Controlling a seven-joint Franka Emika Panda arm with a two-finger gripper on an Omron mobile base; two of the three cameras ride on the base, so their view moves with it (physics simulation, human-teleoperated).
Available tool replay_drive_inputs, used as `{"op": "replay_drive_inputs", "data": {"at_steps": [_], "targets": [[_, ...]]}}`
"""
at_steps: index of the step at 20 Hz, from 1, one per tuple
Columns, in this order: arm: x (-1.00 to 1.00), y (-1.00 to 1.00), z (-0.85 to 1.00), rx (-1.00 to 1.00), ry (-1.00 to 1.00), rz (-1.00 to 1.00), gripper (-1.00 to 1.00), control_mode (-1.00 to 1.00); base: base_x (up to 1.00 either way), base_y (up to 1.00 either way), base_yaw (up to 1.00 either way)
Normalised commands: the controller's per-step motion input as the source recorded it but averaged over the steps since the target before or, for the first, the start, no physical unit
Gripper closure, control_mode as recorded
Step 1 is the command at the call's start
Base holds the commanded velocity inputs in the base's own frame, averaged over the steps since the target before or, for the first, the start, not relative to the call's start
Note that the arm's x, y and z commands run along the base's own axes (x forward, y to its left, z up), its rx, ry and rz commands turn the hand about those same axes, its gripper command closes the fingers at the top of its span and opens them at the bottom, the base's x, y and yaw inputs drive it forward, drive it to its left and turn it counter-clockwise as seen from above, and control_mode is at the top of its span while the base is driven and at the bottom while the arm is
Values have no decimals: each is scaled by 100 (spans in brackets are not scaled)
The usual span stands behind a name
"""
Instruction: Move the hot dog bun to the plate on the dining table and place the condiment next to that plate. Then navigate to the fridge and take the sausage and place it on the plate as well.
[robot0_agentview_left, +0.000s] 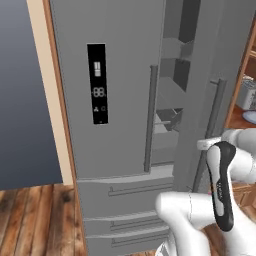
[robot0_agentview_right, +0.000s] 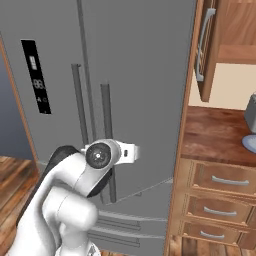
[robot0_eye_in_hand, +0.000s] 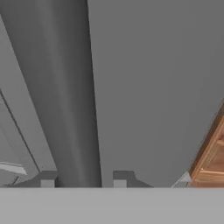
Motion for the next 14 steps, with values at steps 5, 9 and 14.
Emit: {"op": "replay_drive_inputs", "data": {"at_steps": [5, 9, 14], "targets": [[-100, -68, 28, 0, -2, -2, -100, -100, 0, 0, 0], [-100, 16, 49, -6, 0, -8, -100, -100, 0, 0, 0], [-100, 80, 61, -18, -10, -20, -100, -100, 0, 0, 0]]}}
